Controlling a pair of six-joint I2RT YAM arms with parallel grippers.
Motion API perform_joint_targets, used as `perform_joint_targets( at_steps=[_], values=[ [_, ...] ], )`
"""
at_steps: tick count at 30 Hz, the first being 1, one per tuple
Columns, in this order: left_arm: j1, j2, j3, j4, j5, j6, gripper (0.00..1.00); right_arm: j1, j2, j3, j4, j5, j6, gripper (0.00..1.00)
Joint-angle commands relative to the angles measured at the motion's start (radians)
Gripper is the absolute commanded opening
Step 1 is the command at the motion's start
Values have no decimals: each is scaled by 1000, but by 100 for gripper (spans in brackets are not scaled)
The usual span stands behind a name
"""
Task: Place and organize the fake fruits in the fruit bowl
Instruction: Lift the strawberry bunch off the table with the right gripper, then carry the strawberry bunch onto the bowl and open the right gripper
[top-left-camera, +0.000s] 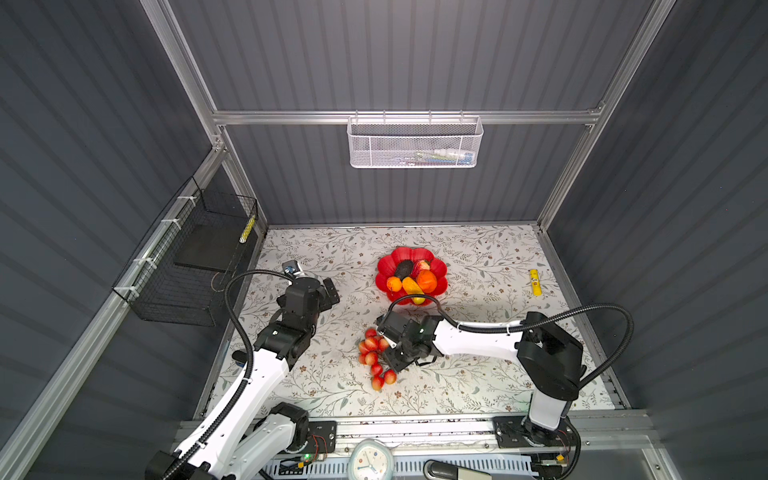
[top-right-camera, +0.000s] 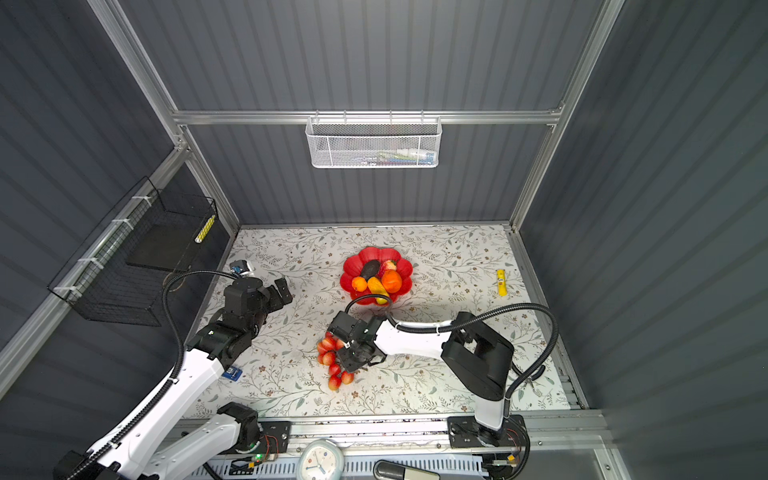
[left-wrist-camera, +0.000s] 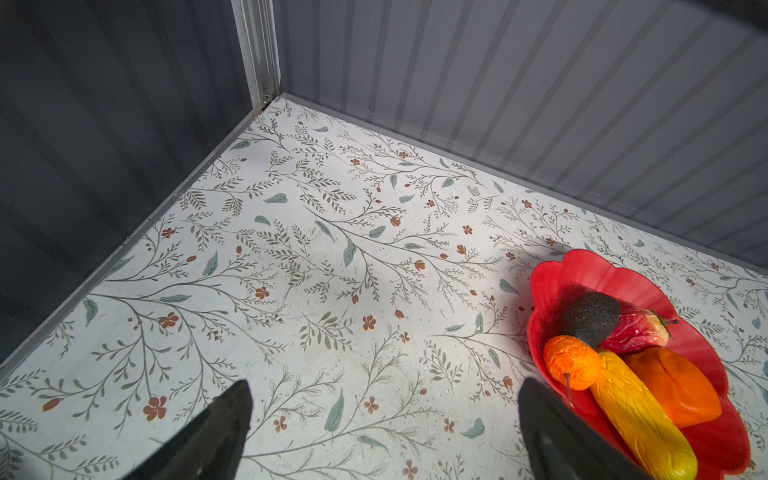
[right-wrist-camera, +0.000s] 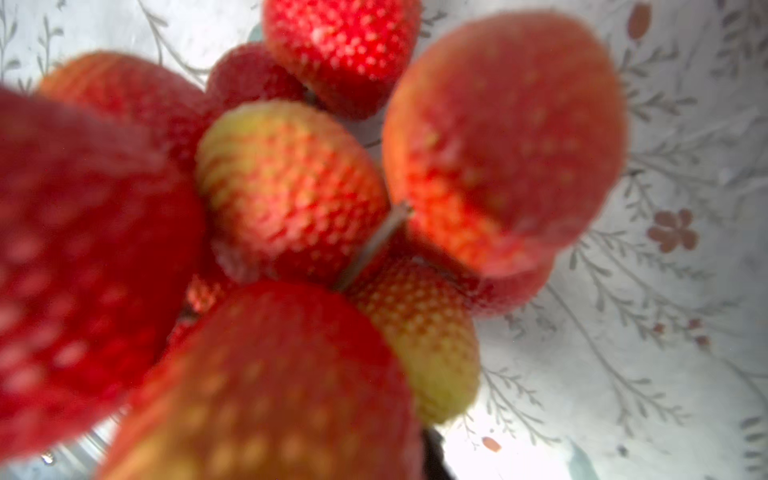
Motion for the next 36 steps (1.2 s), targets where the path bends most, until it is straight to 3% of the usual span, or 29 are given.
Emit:
perform_joint_targets(
  at_steps=[1,7,21,24,31,36],
  values=[
    [8,-8,14,-12,3,24,100,4,-31,21,-29,-29,-17,35],
    [12,-18,9,-13,3,23,100,7,-17,44,-17,-55,23,46],
    [25,-54,-2,-32,-8,32,100,5,150,170,-106,40,77,42],
    [27,-68,-1,-39,-12,37,100,4,171,176,-99,55,79,35],
    [28,-90,1,-53,-14,37,100,1,135,161,-41,66,56,0],
    [28,-89,4,-49,-15,41,100,-2,53,128,-20,131,26,0]
  ],
)
